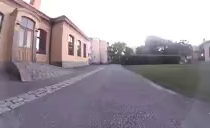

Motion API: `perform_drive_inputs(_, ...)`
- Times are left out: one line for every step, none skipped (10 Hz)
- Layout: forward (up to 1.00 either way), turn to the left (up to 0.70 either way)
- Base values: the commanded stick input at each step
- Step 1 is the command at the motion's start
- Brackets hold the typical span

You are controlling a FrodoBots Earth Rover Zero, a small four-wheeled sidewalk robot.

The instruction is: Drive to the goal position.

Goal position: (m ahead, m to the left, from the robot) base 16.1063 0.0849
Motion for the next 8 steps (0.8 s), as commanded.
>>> perform_drive_inputs(1.00, 0.00)
perform_drive_inputs(1.00, 0.00)
perform_drive_inputs(1.00, 0.00)
perform_drive_inputs(1.00, 0.00)
perform_drive_inputs(1.00, 0.00)
perform_drive_inputs(1.00, 0.00)
perform_drive_inputs(1.00, 0.00)
perform_drive_inputs(1.00, 0.00)
